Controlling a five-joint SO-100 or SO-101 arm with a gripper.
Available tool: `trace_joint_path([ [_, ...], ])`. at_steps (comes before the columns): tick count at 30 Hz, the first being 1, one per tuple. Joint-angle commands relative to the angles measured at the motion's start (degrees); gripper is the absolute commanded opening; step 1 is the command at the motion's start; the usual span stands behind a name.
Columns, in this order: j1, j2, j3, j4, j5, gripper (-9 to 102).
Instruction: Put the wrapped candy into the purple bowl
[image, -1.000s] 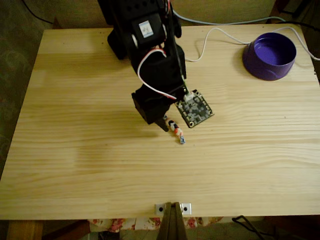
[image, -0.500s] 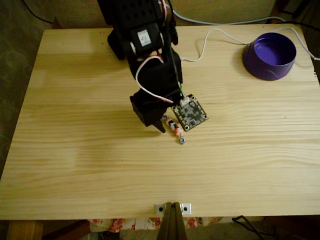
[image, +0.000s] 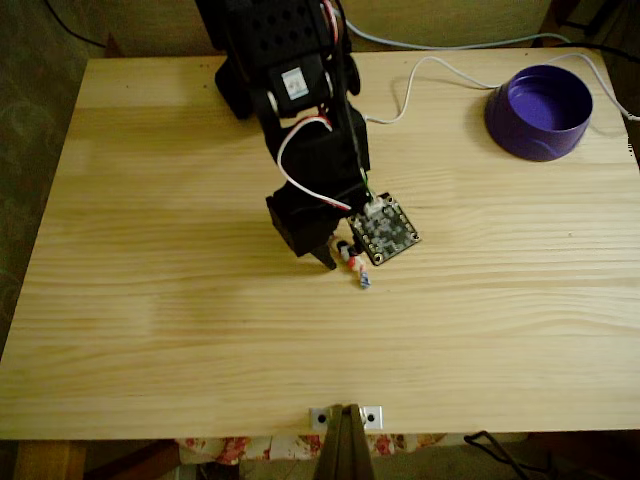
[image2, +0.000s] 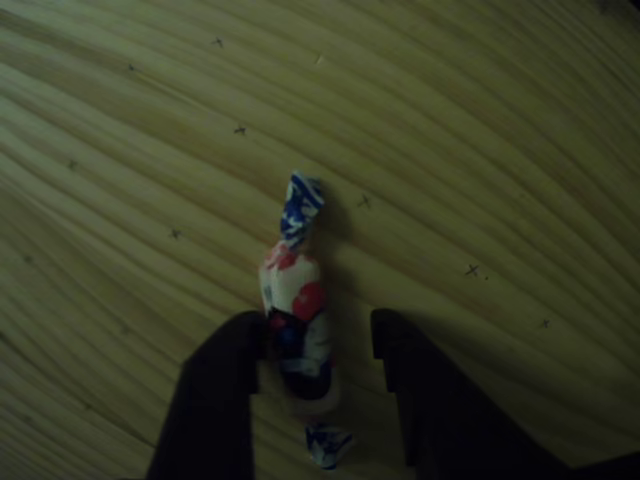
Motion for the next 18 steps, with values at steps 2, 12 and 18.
trace_joint_path([
  [2,-0.62,0.18,0.00,-1.23,-1.23,10],
  [12,-1.05,0.44,-0.09,-0.88,-0.53,3],
  [18,-0.26,4.66,-3.43,3.08,5.71,3],
])
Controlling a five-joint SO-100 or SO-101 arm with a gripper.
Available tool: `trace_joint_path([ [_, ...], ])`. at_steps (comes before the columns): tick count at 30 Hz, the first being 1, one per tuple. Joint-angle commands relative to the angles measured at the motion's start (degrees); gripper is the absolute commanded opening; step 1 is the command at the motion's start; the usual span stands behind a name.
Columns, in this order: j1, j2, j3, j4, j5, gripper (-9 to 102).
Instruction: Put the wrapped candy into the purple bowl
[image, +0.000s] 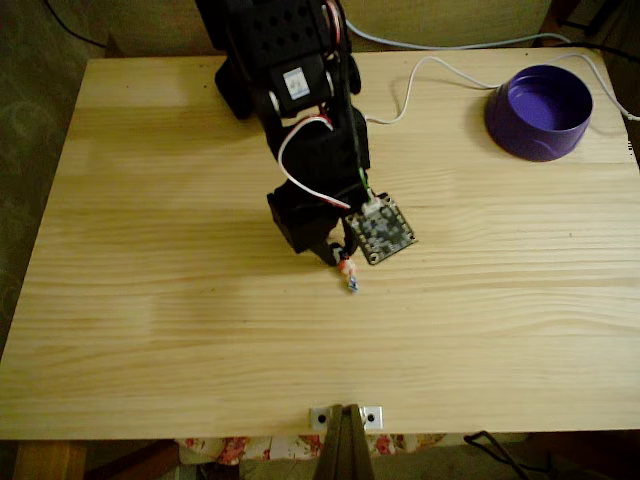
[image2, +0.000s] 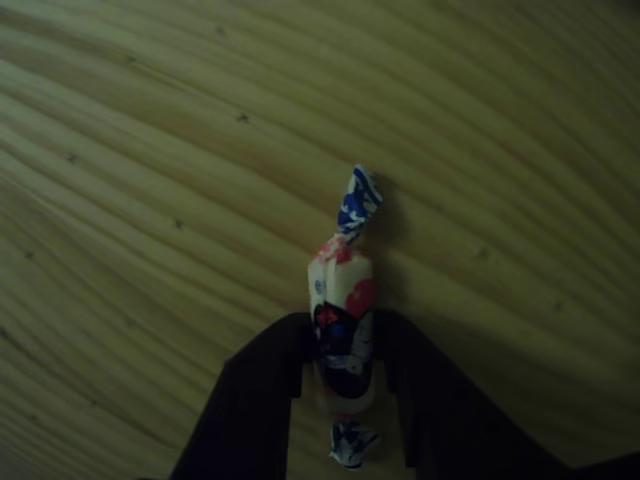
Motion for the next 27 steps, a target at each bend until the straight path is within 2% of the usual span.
trace_joint_path([
  [1,0.35,5.19,-4.92,2.46,3.78,3],
  [12,-1.14,17.58,-17.14,10.72,15.03,2],
  [27,-16.61,30.06,-32.87,18.02,21.53,2],
])
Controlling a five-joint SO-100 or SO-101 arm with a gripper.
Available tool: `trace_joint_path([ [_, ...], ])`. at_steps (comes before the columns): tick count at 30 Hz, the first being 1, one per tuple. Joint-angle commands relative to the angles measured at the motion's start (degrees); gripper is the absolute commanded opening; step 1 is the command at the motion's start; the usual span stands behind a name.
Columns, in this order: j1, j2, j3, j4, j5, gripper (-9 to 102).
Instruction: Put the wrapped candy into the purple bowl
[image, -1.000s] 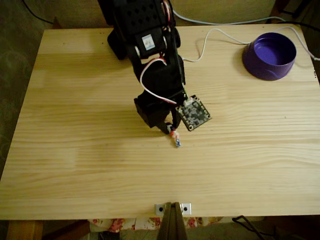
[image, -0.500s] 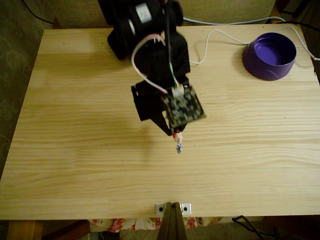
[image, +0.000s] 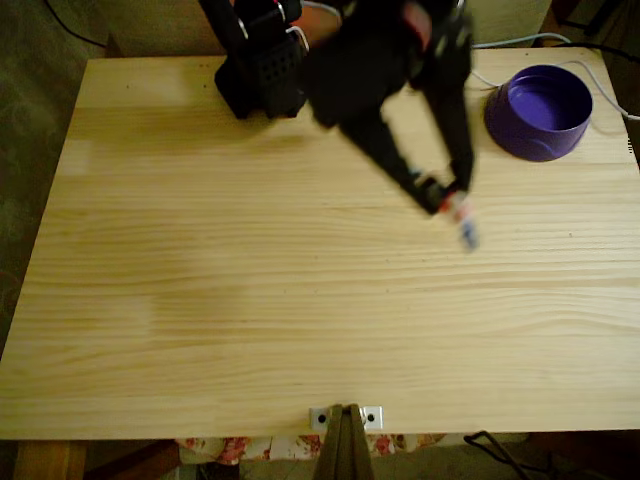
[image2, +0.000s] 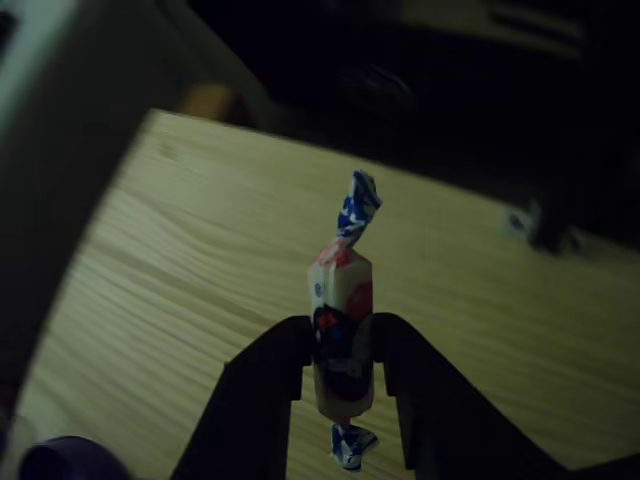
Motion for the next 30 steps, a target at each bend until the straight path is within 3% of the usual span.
trace_joint_path([
  [1,-5.98,5.10,-8.26,0.26,0.26,2],
  [15,-29.27,-1.23,-10.11,0.44,-7.73,2],
  [30,-42.36,-20.74,-15.38,0.00,-14.15,3],
])
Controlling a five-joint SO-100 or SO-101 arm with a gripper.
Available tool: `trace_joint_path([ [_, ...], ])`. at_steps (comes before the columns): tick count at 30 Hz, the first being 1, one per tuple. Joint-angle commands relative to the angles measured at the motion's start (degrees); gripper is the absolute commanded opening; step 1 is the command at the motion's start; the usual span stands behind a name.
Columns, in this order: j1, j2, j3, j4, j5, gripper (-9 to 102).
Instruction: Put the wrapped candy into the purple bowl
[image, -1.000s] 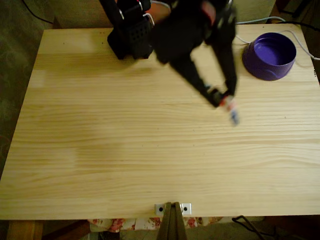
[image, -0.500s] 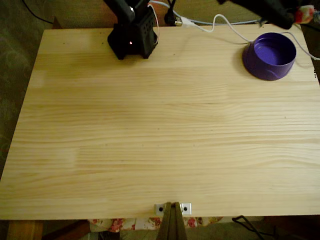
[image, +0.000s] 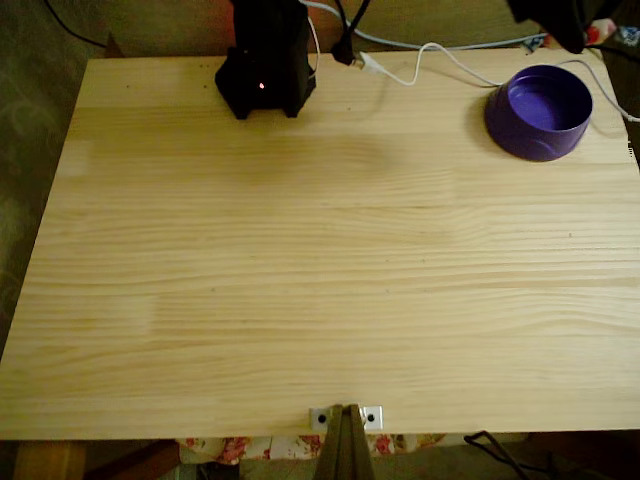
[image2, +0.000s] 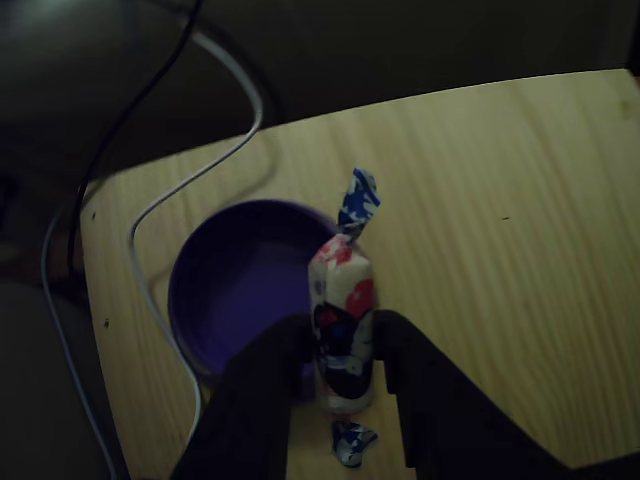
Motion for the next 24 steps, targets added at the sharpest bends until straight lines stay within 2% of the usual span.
trace_joint_path([
  [1,-1.85,-2.99,-7.82,-0.53,-0.53,3],
  [14,-4.66,-16.44,-16.44,-1.93,-1.32,4],
  [24,-5.27,-18.63,-18.90,-0.97,0.79,16],
])
